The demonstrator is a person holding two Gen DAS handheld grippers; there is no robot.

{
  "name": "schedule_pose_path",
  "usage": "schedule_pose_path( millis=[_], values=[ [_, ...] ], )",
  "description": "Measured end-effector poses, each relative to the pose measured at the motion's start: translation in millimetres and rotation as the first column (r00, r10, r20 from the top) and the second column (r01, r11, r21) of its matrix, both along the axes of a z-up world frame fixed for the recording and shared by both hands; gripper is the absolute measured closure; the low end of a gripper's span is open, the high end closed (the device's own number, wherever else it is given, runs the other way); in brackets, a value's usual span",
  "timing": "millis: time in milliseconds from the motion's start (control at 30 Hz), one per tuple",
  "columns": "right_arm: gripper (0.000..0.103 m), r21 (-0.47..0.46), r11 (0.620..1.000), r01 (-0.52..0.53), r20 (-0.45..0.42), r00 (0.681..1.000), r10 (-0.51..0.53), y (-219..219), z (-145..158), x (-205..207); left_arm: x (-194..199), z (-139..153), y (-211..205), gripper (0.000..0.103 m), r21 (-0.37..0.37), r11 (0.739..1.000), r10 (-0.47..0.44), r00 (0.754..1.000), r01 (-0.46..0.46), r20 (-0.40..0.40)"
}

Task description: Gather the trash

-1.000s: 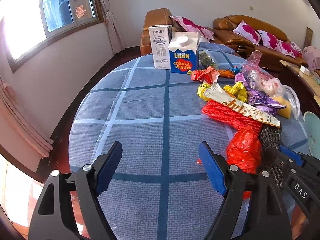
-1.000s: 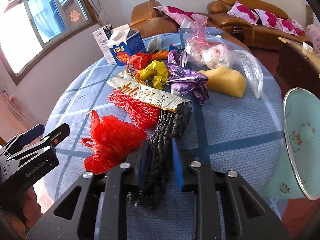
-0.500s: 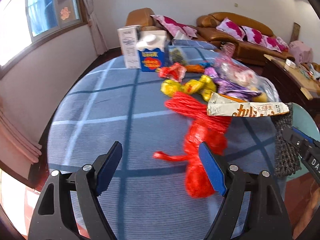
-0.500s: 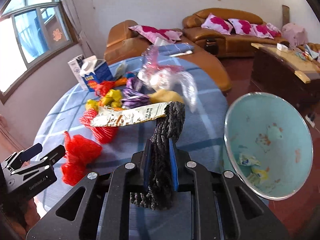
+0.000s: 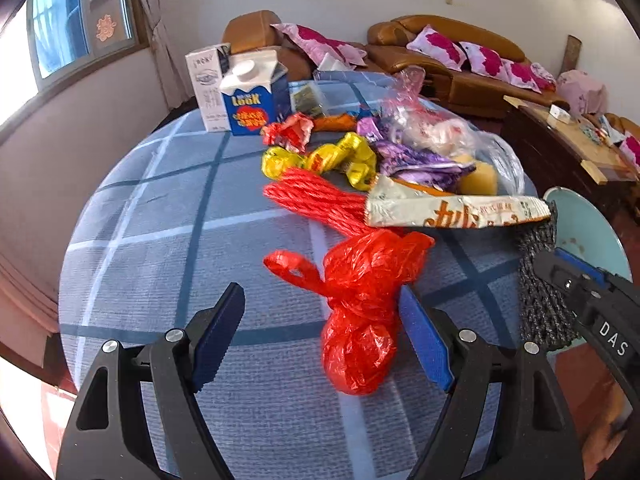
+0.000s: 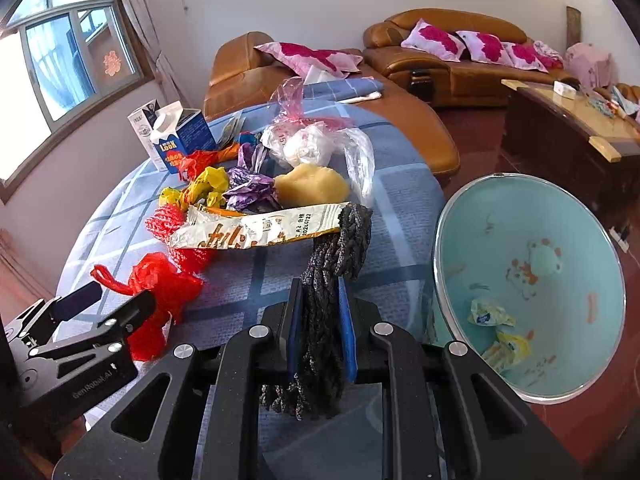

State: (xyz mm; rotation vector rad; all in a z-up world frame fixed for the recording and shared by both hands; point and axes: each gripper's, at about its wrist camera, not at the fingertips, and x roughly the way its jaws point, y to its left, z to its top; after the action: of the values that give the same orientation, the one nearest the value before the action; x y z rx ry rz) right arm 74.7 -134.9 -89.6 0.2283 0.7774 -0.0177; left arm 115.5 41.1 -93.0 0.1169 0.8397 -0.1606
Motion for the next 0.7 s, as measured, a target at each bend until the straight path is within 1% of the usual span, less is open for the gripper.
schedule_pose_path(
  millis=[67, 133, 200, 300, 400, 433, 467, 533, 600, 700],
  values=[
    [0.082, 0.003, 1.0, 0.001, -0.01, 1.0, -0.001, -1, -1, 1, 0, -4, -4, 0.026, -0.013, 1.0, -0.016, 1.0, 0.016, -0.024],
    [0.079, 0.002, 1.0, -0.002, -0.014, 1.0, 0.002, -1, -1, 0, -1, -8, -8, 0.026, -0.008, 1.0, -0.028, 0.999, 0.028, -0.035],
    [0.078, 0.002, 1.0, -0.003, -0.016, 1.0, 0.003, -1, -1, -1, 0, -13, -11, 0.026, 0.011, 1.0, -0.024, 0.999, 0.025, -0.043],
    [0.073, 0.017, 1.0, -0.011, -0.027, 1.0, 0.012, -1, -2, -3, 2, -21, -10, 0.027, -0.003, 1.0, -0.02, 0.997, 0.02, -0.077],
    [0.072, 0.018, 1.0, -0.015, -0.029, 0.999, 0.015, -1, -3, -7, 2, -24, -9, 0.044, -0.018, 0.999, -0.031, 0.995, 0.03, -0.091],
    [0.075, 0.01, 1.0, -0.019, -0.027, 0.999, 0.019, 0, -3, -8, 2, -24, -9, 0.054, -0.022, 0.999, -0.029, 0.996, 0.027, -0.09],
    [0.084, 0.007, 1.0, -0.025, -0.023, 0.999, 0.025, 0, -2, -9, 2, -22, -8, 0.057, -0.019, 1.0, -0.024, 0.996, 0.023, -0.085],
    [0.086, -0.006, 0.999, -0.032, -0.011, 0.999, 0.032, 2, 2, -13, 1, -19, -5, 0.069, -0.016, 1.0, -0.01, 0.997, 0.009, -0.075],
    [0.086, -0.014, 1.0, -0.025, 0.004, 1.0, 0.025, 2, 5, -16, 0, -16, -2, 0.073, -0.029, 1.0, -0.003, 0.997, 0.001, -0.071],
    [0.086, -0.012, 1.0, 0.001, 0.036, 0.999, -0.001, -3, 12, -21, -3, -11, -1, 0.075, -0.018, 1.0, 0.01, 0.999, -0.011, -0.045]
  ],
)
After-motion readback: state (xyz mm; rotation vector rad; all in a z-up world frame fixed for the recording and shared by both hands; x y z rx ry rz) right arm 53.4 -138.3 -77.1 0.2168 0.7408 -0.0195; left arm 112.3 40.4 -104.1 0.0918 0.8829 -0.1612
